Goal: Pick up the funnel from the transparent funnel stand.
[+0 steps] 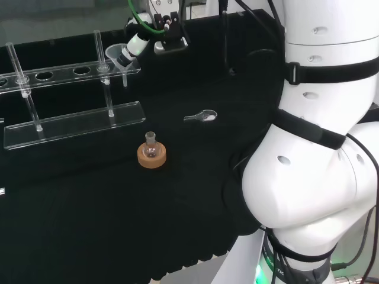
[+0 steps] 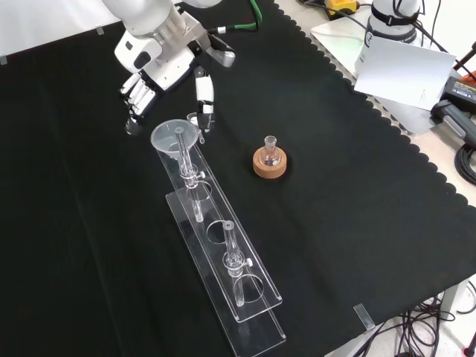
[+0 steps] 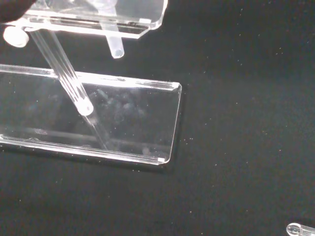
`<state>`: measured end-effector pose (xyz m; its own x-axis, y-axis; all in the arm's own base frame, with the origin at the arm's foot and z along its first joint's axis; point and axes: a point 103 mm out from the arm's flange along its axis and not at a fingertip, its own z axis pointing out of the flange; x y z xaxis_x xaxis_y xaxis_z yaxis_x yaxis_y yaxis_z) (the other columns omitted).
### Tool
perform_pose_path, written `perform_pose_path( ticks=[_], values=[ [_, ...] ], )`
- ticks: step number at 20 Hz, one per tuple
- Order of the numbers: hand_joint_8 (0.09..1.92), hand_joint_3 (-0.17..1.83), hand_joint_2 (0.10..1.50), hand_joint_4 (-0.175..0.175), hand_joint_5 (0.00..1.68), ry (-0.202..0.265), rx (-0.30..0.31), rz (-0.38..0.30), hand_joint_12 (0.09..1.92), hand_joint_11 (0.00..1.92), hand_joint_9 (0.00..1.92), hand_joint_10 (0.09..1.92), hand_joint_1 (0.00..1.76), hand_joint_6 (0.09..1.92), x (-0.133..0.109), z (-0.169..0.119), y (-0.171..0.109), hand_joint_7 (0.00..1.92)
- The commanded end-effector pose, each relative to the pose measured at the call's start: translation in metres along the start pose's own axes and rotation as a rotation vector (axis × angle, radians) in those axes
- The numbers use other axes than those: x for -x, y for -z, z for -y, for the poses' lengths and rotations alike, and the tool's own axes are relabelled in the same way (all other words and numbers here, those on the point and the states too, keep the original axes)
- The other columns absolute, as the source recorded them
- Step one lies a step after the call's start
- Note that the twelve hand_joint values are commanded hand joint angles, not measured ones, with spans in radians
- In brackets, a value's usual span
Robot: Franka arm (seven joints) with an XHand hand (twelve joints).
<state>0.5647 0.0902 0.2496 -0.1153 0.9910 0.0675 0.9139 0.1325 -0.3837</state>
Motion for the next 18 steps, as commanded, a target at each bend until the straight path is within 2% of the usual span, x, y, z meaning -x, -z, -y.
perform_pose_path(
  ticks=[1, 13, 18],
  values=[
    [0.52, 0.05, 0.7, -0.001, 0.19, 0.025, -0.021, -0.004, 1.45, 0.0, 0.31, 0.71, 0.62, 0.09, -0.009, -0.007, -0.002, 0.28],
    [0.54, 0.06, 0.7, -0.002, 0.21, 0.053, -0.056, -0.004, 1.49, 0.0, 0.31, 0.72, 0.61, 0.09, -0.016, -0.015, -0.008, 0.27],
    [0.56, 0.07, 0.7, 0.002, 0.26, 0.052, -0.065, 0.011, 1.52, 0.0, 0.34, 0.72, 0.62, 0.09, -0.022, -0.014, 0.002, 0.32]
  ],
)
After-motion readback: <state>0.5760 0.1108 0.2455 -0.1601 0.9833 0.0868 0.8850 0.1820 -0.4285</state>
